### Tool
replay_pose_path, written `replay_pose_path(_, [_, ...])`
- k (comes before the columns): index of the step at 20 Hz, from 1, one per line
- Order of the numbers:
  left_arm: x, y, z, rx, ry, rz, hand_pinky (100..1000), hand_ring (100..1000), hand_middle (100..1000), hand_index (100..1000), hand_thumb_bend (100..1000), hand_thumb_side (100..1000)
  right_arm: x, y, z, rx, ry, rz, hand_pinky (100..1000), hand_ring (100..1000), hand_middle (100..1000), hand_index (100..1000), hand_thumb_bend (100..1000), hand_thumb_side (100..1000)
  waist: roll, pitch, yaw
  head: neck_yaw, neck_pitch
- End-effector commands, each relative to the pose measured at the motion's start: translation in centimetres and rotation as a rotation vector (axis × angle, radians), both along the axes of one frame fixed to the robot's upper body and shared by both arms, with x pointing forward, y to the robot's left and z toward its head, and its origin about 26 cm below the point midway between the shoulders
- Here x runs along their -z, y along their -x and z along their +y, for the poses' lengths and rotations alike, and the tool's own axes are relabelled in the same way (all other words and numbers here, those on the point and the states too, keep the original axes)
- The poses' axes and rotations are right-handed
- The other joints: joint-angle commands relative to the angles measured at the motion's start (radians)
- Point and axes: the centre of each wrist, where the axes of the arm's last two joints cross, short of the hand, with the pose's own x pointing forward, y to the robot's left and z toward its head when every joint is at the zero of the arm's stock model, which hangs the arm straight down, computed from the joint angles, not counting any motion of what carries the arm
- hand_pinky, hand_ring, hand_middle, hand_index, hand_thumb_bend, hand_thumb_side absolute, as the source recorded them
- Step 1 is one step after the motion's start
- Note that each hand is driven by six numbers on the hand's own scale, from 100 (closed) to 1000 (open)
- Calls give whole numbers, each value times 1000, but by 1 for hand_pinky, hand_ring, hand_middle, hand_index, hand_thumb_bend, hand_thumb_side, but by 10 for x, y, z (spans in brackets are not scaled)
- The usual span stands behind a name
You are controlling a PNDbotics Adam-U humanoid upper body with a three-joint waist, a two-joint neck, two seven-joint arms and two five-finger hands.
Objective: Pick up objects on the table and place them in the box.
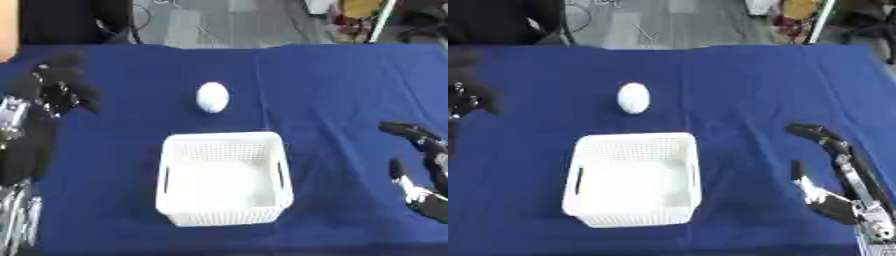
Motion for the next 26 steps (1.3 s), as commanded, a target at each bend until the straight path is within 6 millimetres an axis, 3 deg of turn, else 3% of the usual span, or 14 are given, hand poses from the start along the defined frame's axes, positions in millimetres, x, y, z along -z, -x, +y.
replay_pose_path(1, [-8,2,1,4,-20,-28,497,575,843,736,108,933,-3,0,-1,-1,7,-10,880,877,786,876,114,510,2,-7,-1,-12,-19])
replay_pose_path(10, [-8,2,1,3,-26,-31,498,575,842,732,107,929,-3,0,-1,1,6,-9,881,877,786,876,114,511,3,-7,-3,-12,-16])
replay_pose_path(13, [-17,-1,6,-19,-80,-89,515,586,825,748,100,892,-2,1,-2,3,7,-5,881,877,785,876,114,511,5,-9,-3,-11,-12])
replay_pose_path(14, [-25,-3,10,-28,-123,-126,514,585,831,746,100,725,-2,1,-2,4,8,-3,881,877,785,876,103,521,7,-10,-3,-10,-10])
replay_pose_path(15, [-33,-5,14,-39,-174,-175,531,594,802,762,100,857,-2,2,-2,3,10,-1,881,878,785,876,112,512,8,-12,-3,-10,-8])
replay_pose_path(19, [-70,-11,25,-29,-467,-382,576,618,737,808,120,708,1,3,-4,1,18,12,882,878,785,876,110,514,21,-25,-10,-4,2])
replay_pose_path(23, [-87,-19,34,6,-725,-470,603,631,717,834,248,695,2,4,-5,0,24,21,881,877,785,876,111,514,31,-35,-15,-3,3])
replay_pose_path(26, [-90,-26,40,19,-855,-480,623,640,712,848,280,720,2,4,-5,-1,27,25,881,877,785,876,111,514,35,-38,-17,-3,4])
